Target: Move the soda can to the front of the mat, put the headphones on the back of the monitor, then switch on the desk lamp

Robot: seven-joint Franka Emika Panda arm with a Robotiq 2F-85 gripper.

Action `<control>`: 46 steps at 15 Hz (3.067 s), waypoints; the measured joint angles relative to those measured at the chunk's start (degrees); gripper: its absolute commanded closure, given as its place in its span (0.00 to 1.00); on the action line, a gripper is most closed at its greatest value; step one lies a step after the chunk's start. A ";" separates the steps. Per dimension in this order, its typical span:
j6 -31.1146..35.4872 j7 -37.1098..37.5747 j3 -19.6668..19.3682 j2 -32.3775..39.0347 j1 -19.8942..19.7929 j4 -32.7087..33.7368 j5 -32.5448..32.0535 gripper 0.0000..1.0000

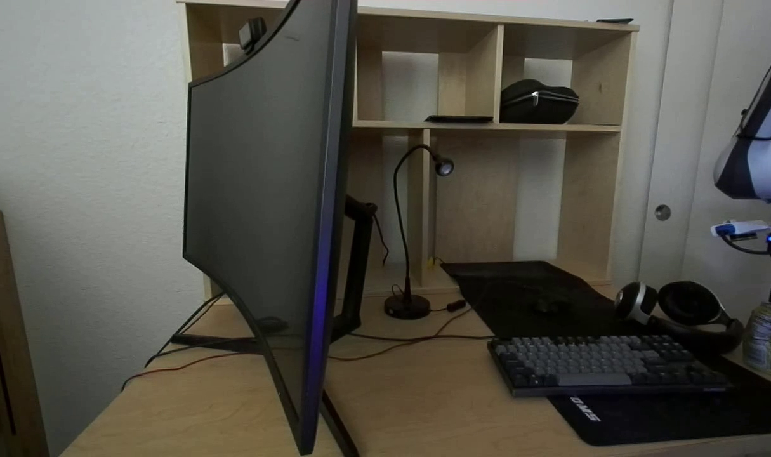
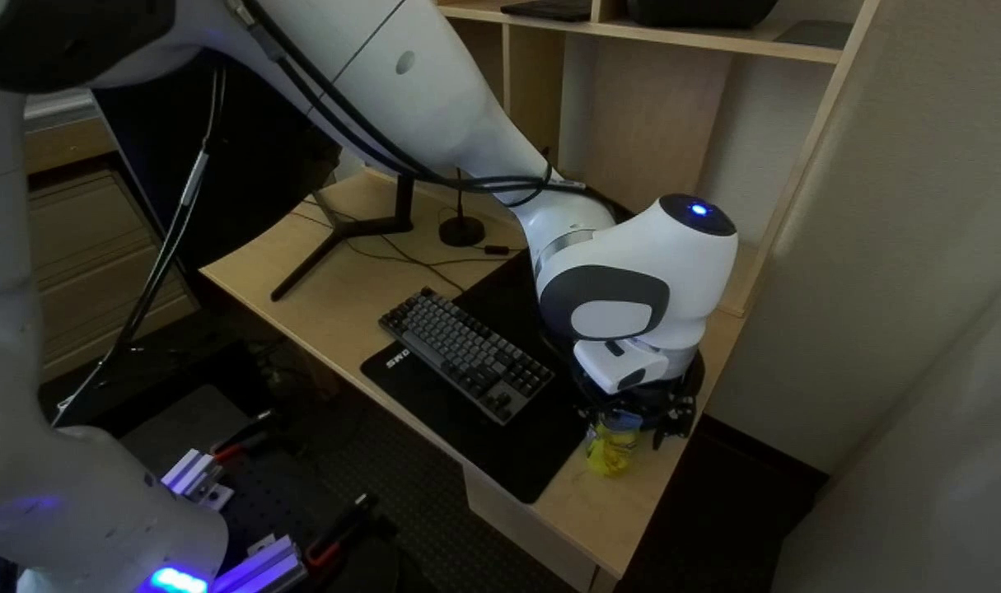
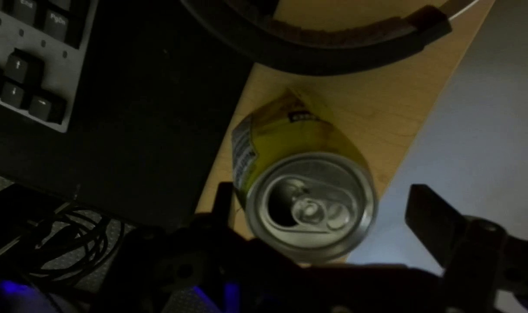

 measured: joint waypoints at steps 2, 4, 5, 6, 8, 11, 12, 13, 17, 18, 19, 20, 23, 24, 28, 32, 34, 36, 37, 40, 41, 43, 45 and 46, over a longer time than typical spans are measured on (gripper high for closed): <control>0.00 -0.01 0.00 0.12 0.00 0.00 -0.06 0.40; 0.03 -0.25 -0.01 0.19 0.00 0.00 -0.37 0.42; 0.08 -0.50 -0.01 0.19 0.00 0.00 -0.77 0.13; 0.15 -0.59 -0.05 0.19 0.01 0.01 -1.19 0.15; 1.07 -0.71 -0.07 0.20 0.01 0.01 -1.52 0.09; 2.98 -0.90 -0.08 0.21 0.04 0.01 -1.77 0.00; 3.60 -0.91 -0.08 0.22 0.04 0.01 -1.98 0.00; 4.05 -1.03 -0.08 0.22 0.05 0.01 -2.09 0.00; 4.05 -6.02 0.13 0.23 0.08 0.01 -2.44 0.00; 3.77 -7.59 0.25 0.24 0.08 0.01 -2.43 0.00; 3.48 -9.08 0.35 0.24 0.08 0.01 -2.43 0.00; 3.27 -10.56 0.42 0.25 0.09 0.01 -2.43 0.00; 2.49 -14.80 0.50 0.26 0.09 0.01 -2.35 0.00; 2.21 -16.14 0.54 0.26 0.09 0.01 -2.34 0.00; 0.66 -21.27 0.84 0.26 0.08 0.01 -1.98 0.00; 0.20 -21.87 0.79 0.26 0.19 0.01 -1.97 0.00; 0.20 -21.86 0.79 0.26 0.22 0.01 -1.97 0.00; 0.35 -21.87 0.78 0.26 0.24 0.01 -2.05 0.00; 0.53 -22.12 0.78 0.26 0.27 0.01 -2.05 0.00; 0.61 -23.16 0.78 0.26 0.33 0.01 -2.05 0.00; 0.61 -23.29 0.78 0.26 0.34 0.02 -2.05 0.00; 0.61 -23.35 0.78 0.26 0.36 0.02 -2.05 0.26; -0.01 -23.34 0.78 0.26 0.37 0.02 -2.03 0.40; -0.51 -23.42 0.80 0.26 0.38 0.01 -2.03 0.48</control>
